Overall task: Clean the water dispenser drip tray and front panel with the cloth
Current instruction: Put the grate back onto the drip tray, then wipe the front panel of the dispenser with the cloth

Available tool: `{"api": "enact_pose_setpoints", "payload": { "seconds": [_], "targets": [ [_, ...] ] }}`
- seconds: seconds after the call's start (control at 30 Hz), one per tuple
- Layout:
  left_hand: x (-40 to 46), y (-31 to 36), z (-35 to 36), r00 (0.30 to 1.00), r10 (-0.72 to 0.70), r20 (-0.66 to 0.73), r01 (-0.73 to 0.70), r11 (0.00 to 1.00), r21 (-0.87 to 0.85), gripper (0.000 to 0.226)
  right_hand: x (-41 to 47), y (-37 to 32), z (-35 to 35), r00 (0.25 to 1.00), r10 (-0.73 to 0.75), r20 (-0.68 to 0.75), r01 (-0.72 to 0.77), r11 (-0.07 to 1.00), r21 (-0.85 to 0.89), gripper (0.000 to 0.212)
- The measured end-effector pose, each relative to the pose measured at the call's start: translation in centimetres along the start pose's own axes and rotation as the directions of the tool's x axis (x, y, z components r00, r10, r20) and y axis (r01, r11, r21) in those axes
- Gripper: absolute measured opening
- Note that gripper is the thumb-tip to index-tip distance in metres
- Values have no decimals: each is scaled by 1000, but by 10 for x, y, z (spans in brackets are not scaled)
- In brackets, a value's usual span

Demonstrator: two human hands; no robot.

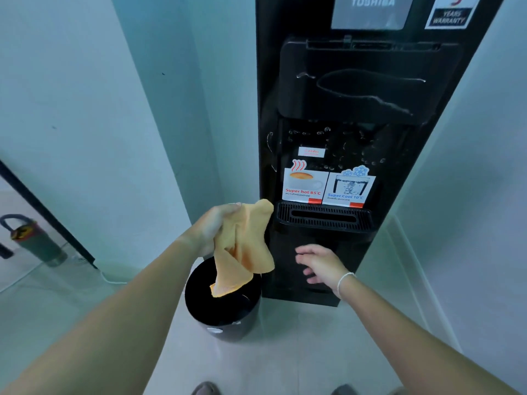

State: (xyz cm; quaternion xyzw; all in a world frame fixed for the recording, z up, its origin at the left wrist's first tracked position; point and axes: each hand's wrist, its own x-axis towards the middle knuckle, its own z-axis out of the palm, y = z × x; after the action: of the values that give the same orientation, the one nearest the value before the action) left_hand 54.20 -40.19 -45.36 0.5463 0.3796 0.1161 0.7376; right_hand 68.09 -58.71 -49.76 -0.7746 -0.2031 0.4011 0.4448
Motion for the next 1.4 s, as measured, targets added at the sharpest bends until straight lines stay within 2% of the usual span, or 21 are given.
{"api": "enact_pose_setpoints", "payload": {
  "seconds": [0.13,0.23,0.3,0.4,0.47,0.53,0.67,0.77,0.87,0.93,0.97,1.03,1.17,1.27,1.33,1.4],
  "targets": [
    [-10,7,-6,997,33,73,-33,999,-5,23,-2,-32,22,972,-209,109,190,969,160,58],
    [-16,13,-7,991,25,128,-27,1000,11,23,0,-52,25,948,-269,168,206,925,320,51],
    [-18,18,-8,990,24,142,-27,999,18,24,-1,-60,23,942,-280,187,215,927,308,42],
    [-19,24,-4,987,40,155,-40,999,-3,22,1,-63,19,939,-271,211,242,958,153,51],
    [-20,26,-1,986,50,157,-43,998,-50,32,4,-62,17,950,-217,225,197,975,106,64],
    [-20,29,3,985,66,160,-49,993,-109,40,5,-55,17,960,-133,245,93,982,167,79],
    [-26,41,12,981,129,148,-95,972,-216,29,1,-29,17,952,67,299,-158,944,290,115],
    [-32,51,21,977,176,123,-140,955,-260,23,-8,-15,9,911,139,388,-301,868,396,105],
    [-38,59,28,975,204,84,-169,935,-312,23,-20,-17,3,898,58,435,-275,847,455,75],
    [-40,62,30,972,221,79,-182,922,-342,27,-21,-25,0,931,-16,365,-189,834,519,57],
    [-41,64,32,969,231,81,-189,916,-353,28,-21,-31,-2,947,-45,319,-147,822,551,54],
    [-43,66,36,966,245,86,-196,906,-375,28,-23,-42,-4,964,-51,260,-113,810,576,56],
    [-46,72,47,969,231,92,-176,897,-405,29,-27,-52,-4,965,-7,263,-154,795,587,61],
    [-46,77,51,973,218,75,-169,897,-408,29,-28,-56,-10,971,-84,225,-78,775,627,30],
    [-47,80,52,978,204,31,-178,910,-376,27,-28,-60,-20,988,-79,134,-22,782,622,19],
    [-46,82,53,984,177,-29,-177,939,-294,26,-29,-61,-33,1000,-21,-6,21,844,536,31]
  ]
}}
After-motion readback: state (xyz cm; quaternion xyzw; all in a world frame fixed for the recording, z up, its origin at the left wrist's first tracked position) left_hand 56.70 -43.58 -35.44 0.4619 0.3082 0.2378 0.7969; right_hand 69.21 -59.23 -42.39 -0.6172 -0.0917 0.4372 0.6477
